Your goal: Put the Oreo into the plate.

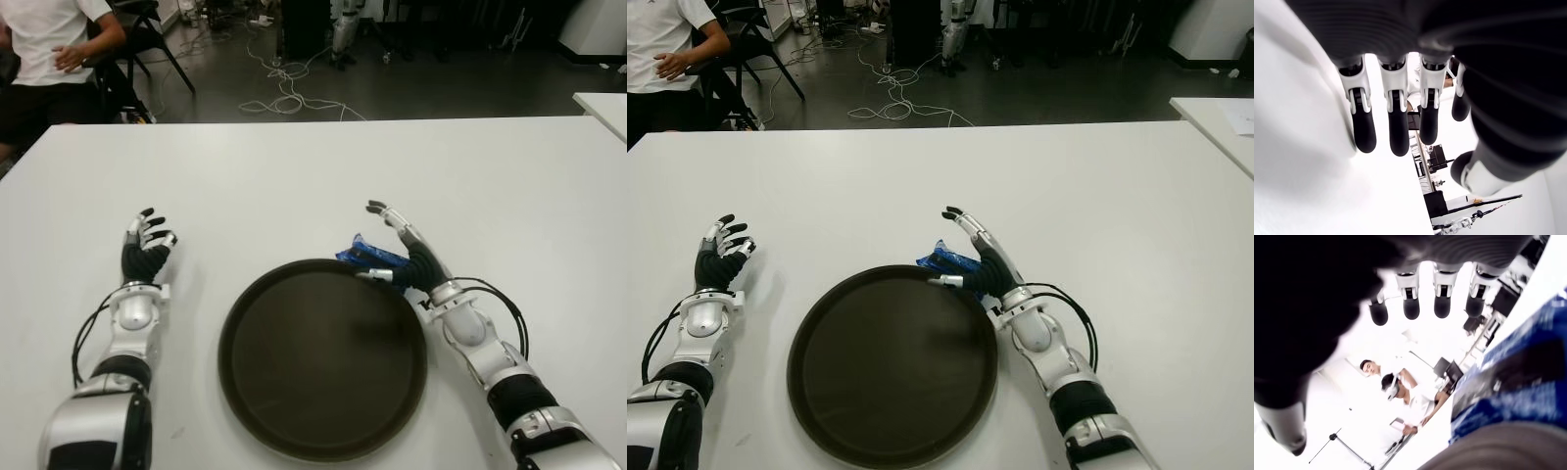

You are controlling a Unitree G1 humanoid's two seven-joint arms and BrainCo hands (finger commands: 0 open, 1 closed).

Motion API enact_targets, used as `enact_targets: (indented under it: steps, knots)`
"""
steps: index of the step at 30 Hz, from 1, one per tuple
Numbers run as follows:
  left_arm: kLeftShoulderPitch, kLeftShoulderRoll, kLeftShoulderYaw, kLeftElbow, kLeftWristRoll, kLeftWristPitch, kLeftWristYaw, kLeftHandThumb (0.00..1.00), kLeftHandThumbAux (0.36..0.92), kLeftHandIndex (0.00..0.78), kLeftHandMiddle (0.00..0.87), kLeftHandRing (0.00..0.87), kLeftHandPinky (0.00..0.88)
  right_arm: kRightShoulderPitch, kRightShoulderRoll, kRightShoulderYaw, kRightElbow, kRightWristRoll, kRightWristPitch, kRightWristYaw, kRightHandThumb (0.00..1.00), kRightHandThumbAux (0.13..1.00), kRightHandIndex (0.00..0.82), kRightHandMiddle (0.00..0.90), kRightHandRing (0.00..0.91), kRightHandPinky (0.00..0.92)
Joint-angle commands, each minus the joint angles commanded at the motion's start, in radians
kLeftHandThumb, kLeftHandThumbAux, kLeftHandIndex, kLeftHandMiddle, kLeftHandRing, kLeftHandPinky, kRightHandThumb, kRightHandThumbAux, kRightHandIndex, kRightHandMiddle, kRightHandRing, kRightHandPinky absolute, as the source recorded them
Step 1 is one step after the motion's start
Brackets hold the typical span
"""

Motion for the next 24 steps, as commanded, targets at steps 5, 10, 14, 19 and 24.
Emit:
enact_targets:
  steps: [5,10,14,19,24]
  knots:
    - [0.001,0.001,-0.002,-0.001,0.001,0.001,-0.001,0.306,0.735,0.149,0.228,0.255,0.309,-0.004,-0.004,-0.003,-0.004,0.003,-0.001,-0.02,0.0,0.584,0.0,0.0,0.0,0.0]
    - [0.0,0.0,0.0,-0.002,-0.002,0.005,-0.005,0.299,0.738,0.148,0.23,0.254,0.297,-0.019,-0.009,-0.011,0.019,0.012,-0.014,-0.035,0.0,0.576,0.0,0.0,0.0,0.0]
    - [-0.001,0.0,0.0,-0.002,-0.002,0.009,-0.007,0.297,0.745,0.149,0.228,0.248,0.285,-0.028,-0.015,-0.015,0.038,0.007,-0.035,-0.065,0.0,0.603,0.0,0.0,0.0,0.0]
    - [-0.002,0.001,-0.001,-0.001,0.0,0.012,-0.002,0.303,0.733,0.154,0.231,0.253,0.294,-0.037,-0.026,-0.012,0.042,-0.025,-0.06,-0.128,0.0,0.619,0.0,0.0,0.0,0.0]
    - [-0.002,0.001,-0.002,-0.001,0.002,0.011,0.003,0.302,0.724,0.155,0.232,0.258,0.298,-0.046,-0.038,0.002,0.046,-0.08,-0.081,-0.21,0.0,0.606,0.0,0.0,0.0,0.0]
